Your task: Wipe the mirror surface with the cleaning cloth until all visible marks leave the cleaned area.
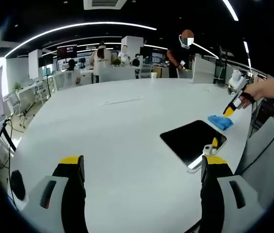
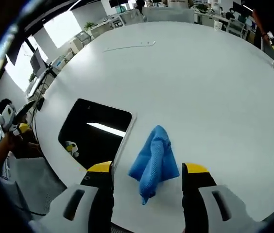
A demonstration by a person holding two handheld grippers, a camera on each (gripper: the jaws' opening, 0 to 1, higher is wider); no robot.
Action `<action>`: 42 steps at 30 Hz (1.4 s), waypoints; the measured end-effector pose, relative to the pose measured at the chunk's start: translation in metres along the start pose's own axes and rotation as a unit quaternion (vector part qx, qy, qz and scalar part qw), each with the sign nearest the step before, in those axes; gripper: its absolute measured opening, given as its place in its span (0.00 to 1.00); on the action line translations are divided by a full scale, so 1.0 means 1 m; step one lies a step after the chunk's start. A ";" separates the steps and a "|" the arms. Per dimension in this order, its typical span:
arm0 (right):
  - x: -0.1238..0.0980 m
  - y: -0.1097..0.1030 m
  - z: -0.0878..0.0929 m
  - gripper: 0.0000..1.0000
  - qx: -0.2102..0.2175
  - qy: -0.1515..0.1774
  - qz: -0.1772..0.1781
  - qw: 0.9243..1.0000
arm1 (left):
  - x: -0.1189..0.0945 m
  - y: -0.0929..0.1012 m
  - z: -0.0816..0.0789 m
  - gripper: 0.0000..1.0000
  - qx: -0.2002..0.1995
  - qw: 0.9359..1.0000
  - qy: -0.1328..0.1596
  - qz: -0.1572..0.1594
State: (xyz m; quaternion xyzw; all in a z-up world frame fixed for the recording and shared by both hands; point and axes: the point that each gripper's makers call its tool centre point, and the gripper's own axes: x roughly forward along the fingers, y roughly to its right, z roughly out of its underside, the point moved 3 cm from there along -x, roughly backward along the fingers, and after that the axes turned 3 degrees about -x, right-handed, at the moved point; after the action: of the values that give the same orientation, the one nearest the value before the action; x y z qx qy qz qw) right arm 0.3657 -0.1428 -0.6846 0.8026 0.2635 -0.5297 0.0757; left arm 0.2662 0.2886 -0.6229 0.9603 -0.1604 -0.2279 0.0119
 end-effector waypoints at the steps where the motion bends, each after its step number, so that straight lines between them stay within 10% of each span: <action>1: 0.002 0.001 0.000 0.46 0.001 0.000 0.002 1.000 | 0.001 0.000 0.001 0.99 0.001 1.000 -0.001 0.000; 21: 0.037 0.014 0.003 0.09 0.037 -0.037 0.050 0.997 | 0.009 0.007 0.004 0.98 0.004 1.000 -0.009 0.003; 42: 0.036 0.016 -0.001 0.03 0.057 -0.061 0.070 0.994 | 0.015 0.011 0.001 0.98 0.006 1.000 -0.008 0.006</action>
State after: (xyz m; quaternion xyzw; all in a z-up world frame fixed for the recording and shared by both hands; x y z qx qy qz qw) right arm 0.3854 -0.1436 -0.7193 0.7885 0.1708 -0.5850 0.0828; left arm 0.2755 0.2732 -0.6291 0.9577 -0.1672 -0.2343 0.0061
